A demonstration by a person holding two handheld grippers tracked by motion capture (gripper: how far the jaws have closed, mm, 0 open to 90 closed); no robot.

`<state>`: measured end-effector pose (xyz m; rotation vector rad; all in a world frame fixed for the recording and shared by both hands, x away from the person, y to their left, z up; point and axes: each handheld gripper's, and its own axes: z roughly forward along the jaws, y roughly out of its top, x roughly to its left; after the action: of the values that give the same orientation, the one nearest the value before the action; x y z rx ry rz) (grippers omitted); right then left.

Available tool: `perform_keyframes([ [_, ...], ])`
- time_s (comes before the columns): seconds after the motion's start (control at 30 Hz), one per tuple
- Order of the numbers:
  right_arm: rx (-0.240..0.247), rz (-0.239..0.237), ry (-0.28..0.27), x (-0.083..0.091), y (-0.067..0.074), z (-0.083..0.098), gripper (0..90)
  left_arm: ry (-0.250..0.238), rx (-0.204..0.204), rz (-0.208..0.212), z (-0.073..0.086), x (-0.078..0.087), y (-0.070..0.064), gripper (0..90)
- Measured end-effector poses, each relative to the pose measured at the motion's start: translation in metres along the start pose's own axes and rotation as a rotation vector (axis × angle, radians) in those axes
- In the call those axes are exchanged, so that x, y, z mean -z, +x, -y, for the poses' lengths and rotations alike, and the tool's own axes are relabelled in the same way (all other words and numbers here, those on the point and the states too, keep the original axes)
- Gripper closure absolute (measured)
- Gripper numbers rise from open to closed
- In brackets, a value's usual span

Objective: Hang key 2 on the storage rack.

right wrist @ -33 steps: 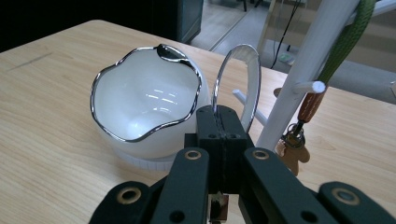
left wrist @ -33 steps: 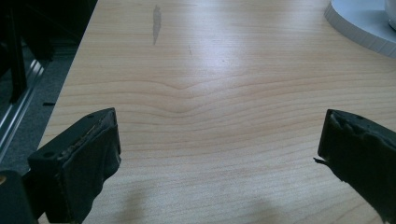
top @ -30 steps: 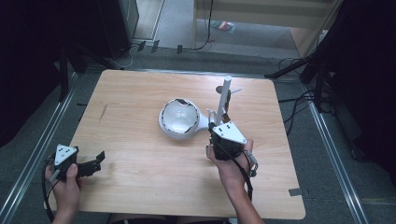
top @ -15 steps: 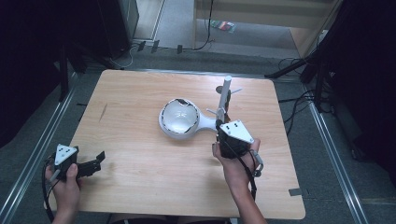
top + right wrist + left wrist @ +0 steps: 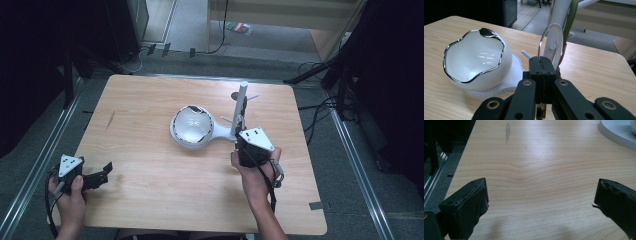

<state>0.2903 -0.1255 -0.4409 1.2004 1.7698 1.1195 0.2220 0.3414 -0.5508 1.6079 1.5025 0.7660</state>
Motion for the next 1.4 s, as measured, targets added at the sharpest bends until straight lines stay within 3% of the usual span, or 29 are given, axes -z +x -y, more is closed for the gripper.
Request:
perform_keyframes([
  [0.8, -0.026, -0.018, 0.047, -0.025, -0.006, 0.006, 90.0, -0.01, -0.004, -0.002, 0.001, 0.001, 0.0, 0.0],
  [1.23, -0.016, -0.03, 0.06, -0.039, -0.01, 0.01, 89.4, -0.011, -0.003, -0.002, 0.001, 0.001, 0.0, 0.0],
  [1.27, -0.005, -0.048, 0.046, -0.041, -0.013, 0.012, 76.2, -0.01, -0.003, -0.003, 0.001, 0.001, 0.0, 0.0],
  [1.4, -0.008, -0.075, 0.021, -0.04, -0.014, 0.012, 67.7, -0.006, 0.006, -0.007, 0.0, 0.0, 0.0, 0.0],
])
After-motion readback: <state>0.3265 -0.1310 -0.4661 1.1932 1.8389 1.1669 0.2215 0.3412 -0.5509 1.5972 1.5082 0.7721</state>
